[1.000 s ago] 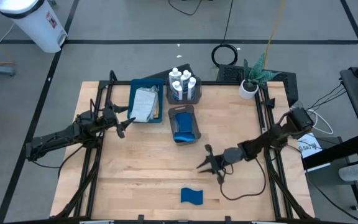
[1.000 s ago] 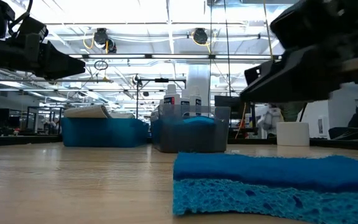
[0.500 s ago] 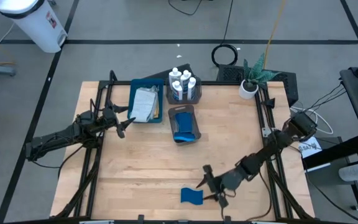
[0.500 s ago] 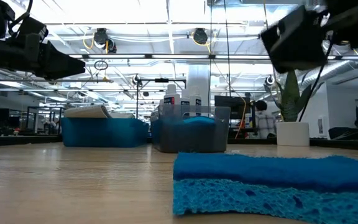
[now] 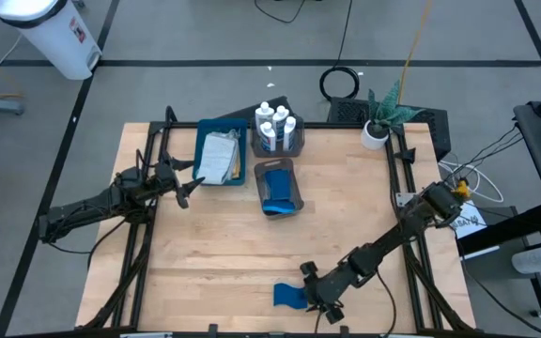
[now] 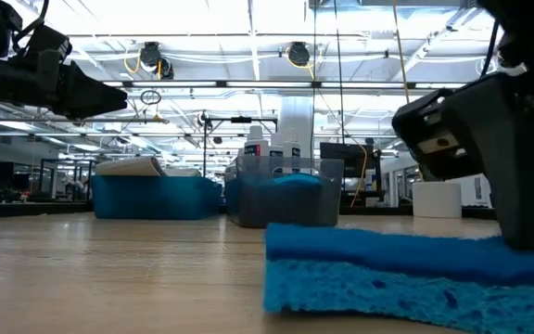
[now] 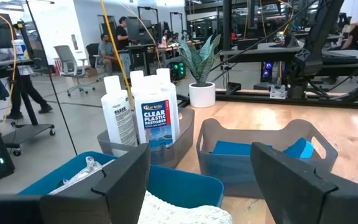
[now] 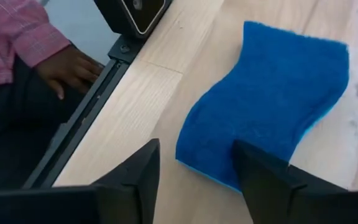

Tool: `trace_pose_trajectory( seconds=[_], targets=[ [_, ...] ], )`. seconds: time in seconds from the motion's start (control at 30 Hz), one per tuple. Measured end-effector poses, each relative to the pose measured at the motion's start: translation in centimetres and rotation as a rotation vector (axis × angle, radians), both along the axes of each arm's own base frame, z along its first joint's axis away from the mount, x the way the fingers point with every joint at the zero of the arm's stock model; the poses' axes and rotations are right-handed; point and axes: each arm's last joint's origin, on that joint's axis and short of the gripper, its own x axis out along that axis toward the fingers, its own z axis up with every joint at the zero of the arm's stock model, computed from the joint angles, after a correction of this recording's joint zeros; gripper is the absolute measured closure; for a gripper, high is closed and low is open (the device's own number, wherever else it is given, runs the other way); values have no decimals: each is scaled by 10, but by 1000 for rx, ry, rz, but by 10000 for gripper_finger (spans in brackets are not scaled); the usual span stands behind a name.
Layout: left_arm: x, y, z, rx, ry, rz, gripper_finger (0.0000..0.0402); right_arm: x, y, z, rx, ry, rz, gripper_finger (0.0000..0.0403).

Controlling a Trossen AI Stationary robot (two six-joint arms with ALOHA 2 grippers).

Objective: Pick & Place Kitchen Items
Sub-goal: Put the blue sponge into the bottom black bin

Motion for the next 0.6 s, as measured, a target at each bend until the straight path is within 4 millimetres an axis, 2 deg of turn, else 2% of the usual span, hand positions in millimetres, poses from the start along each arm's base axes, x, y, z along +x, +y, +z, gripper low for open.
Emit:
trace_pose_trajectory(
  seconds=[0.1, 0.27, 0.5, 0.6],
  targets=[
    [0, 0, 0, 0, 0, 1, 119, 1, -7, -1, -5, 43, -8, 235],
    [0, 0, 0, 0, 0, 0, 119, -4, -20, 10, -60, 106, -25, 239],
    [0, 0, 0, 0, 0, 0, 119, -27, -40, 26, -265, 220, -123, 240],
    [0, 0, 0, 0, 1, 0, 119, -35, -42, 31, -331, 209, -193, 239]
  ],
)
